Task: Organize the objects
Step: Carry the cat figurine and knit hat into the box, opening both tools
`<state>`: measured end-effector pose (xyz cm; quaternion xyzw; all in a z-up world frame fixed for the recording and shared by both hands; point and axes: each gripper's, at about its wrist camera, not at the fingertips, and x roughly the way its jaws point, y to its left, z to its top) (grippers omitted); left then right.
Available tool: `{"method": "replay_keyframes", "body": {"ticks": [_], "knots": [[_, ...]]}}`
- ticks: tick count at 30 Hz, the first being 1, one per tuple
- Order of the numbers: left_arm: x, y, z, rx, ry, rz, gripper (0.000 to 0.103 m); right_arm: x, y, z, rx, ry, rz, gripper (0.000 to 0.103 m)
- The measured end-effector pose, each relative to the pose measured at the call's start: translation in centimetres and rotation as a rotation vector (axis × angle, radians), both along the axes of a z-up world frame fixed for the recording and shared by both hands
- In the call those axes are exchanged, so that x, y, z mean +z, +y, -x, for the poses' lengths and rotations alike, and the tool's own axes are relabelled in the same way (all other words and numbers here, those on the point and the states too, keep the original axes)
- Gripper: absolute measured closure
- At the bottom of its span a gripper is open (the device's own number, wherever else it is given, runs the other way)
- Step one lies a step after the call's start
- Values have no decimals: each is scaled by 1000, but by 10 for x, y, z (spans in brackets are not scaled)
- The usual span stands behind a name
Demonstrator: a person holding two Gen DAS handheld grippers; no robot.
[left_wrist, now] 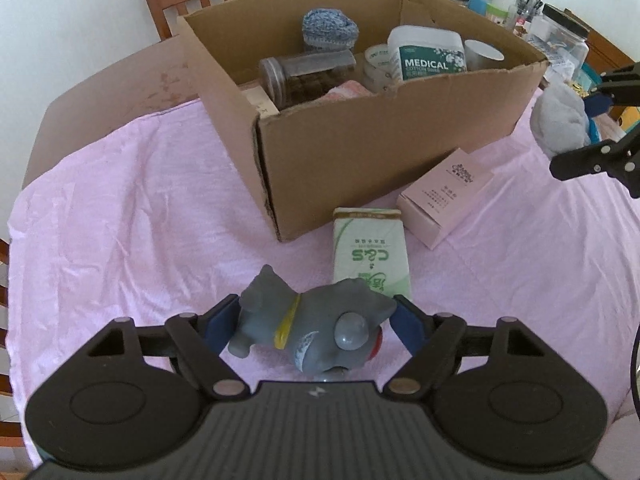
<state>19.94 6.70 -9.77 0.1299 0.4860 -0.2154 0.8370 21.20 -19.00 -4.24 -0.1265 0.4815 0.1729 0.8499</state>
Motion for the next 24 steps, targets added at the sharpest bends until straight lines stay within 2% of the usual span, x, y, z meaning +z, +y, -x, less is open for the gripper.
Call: {"method": "replay_keyframes", "body": {"ticks": [4, 9, 15, 19, 24], "knots": [[21, 3, 3, 2, -7, 14, 23, 7, 1, 2, 16, -4, 2, 25], [60, 1, 3, -9, -13, 52, 23, 20, 1, 1, 41, -3, 1, 25], [112, -14, -14, -20, -93, 124, 23, 45, 0, -2, 84, -28, -10, 25], [123, -35, -38, -20, -114, 121, 23, 61, -1, -9, 108, -71, -14, 25], [121, -59, -69, 7, -160, 123, 22, 71, -5, -21, 108, -103, -25, 25]]}}
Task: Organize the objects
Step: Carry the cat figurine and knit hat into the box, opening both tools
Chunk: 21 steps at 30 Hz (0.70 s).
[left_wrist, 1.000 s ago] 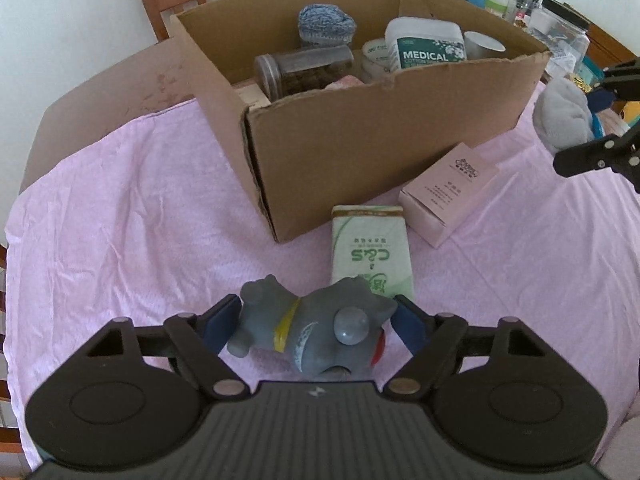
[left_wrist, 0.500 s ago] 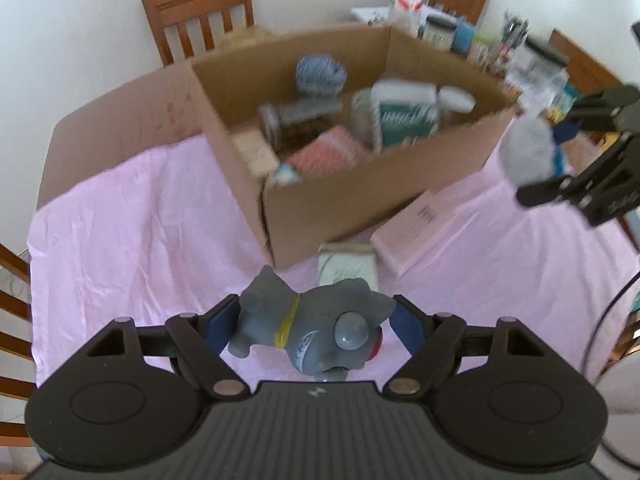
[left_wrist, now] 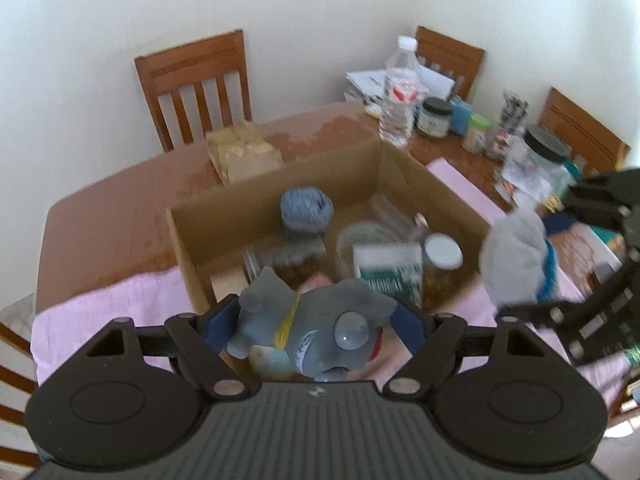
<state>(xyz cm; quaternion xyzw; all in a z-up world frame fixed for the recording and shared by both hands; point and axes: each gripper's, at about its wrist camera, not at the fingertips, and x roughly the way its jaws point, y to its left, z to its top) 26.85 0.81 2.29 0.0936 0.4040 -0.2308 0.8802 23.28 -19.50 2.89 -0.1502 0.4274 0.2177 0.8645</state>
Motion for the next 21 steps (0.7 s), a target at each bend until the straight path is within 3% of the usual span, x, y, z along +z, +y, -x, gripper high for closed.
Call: {"method": "replay_keyframes", "body": {"ticks": [2, 3, 10, 21], "knots": [[-4, -6, -7, 24, -22, -8, 7, 2, -2, -5, -3, -5, -2, 25], [-5, -7, -10, 33, -31, -12, 5, 3, -3, -8, -4, -7, -3, 25], [-11, 1, -4, 106, -40, -34, 3, 4, -9, -24, -5, -16, -11, 25], [-18, 9, 39, 256, -115, -97, 1, 10, -14, -70, 1, -44, -11, 25]]}}
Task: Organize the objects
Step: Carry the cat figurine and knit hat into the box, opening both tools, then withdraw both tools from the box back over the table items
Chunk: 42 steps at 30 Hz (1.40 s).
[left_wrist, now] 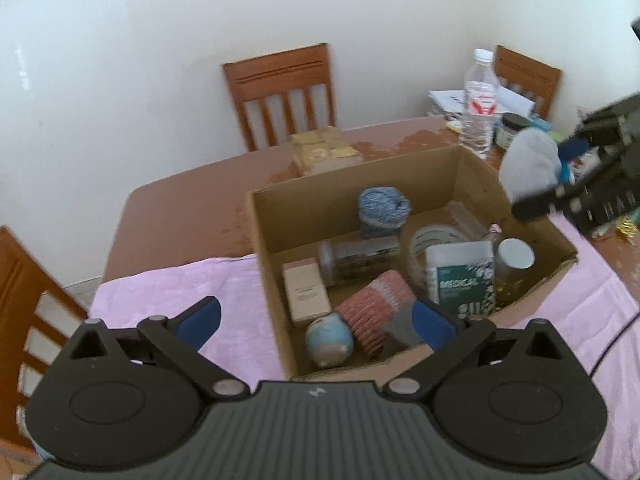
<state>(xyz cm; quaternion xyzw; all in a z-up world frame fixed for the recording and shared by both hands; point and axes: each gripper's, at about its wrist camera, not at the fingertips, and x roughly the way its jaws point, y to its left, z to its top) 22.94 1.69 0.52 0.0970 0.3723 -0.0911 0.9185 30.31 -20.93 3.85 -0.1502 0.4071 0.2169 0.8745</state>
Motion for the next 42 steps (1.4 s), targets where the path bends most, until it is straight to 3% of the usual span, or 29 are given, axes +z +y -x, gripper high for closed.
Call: {"method": "replay_keyframes", "body": {"ticks": [10, 12, 13, 14, 19, 31, 42], "knots": [[-21, 17, 26, 151, 70, 66, 1, -6, -1, -42, -10, -25, 16, 24], [-26, 17, 28, 163, 84, 65, 1, -6, -1, -49, -22, -35, 13, 16], [-28, 16, 28, 167, 91, 67, 1, -7, -1, -52, -38, -48, 19, 5], [-30, 16, 29, 166, 96, 70, 1, -9, -1, -54, -58, -62, 29, 0], [-37, 15, 33, 175, 114, 90, 1, -14, -7, -57, -85, -45, 20, 0], [-49, 14, 41, 192, 153, 68, 1, -21, -16, -30, -112, -12, -13, 0], [-72, 23, 44, 84, 177, 23, 1, -32, -14, 38, -253, -41, -34, 0]]}}
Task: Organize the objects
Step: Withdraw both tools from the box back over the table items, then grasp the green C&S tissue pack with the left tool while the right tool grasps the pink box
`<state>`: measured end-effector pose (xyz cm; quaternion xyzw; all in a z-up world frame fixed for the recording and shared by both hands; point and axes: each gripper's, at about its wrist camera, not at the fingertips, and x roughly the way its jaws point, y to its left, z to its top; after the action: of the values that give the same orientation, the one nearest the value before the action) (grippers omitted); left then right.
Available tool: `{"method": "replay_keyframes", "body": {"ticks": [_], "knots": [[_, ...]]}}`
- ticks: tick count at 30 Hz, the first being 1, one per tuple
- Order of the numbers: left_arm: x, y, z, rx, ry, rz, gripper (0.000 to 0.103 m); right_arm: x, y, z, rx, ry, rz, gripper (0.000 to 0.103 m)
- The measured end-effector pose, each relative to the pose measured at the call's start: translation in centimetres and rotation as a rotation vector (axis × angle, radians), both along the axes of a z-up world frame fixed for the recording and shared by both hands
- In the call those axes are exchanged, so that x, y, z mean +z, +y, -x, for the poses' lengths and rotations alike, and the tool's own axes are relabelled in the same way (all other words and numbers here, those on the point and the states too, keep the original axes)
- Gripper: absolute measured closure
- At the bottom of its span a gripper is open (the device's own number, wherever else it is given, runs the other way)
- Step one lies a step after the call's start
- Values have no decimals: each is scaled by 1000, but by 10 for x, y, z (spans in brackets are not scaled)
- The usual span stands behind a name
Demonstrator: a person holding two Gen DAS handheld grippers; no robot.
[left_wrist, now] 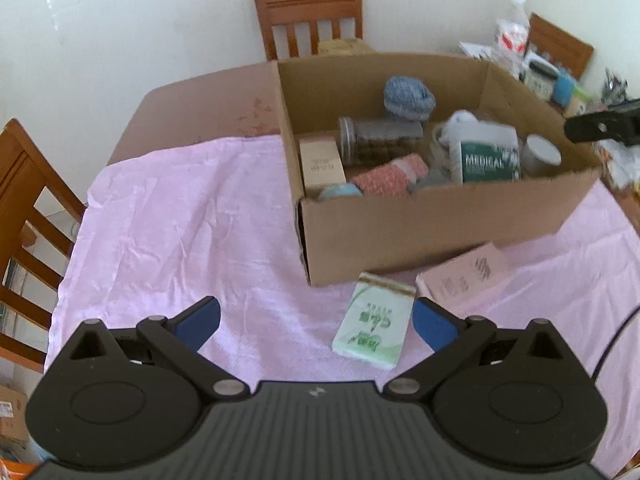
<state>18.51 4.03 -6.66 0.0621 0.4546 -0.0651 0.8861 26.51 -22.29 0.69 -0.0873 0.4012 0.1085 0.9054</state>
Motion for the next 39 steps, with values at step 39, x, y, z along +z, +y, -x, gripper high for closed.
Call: {"method": "replay_keyframes", "body": {"ticks": [39], "knots": [[-37, 25, 0, -149, 76, 82, 1, -131, 85, 19, -171, 158, -33, 0]]}}
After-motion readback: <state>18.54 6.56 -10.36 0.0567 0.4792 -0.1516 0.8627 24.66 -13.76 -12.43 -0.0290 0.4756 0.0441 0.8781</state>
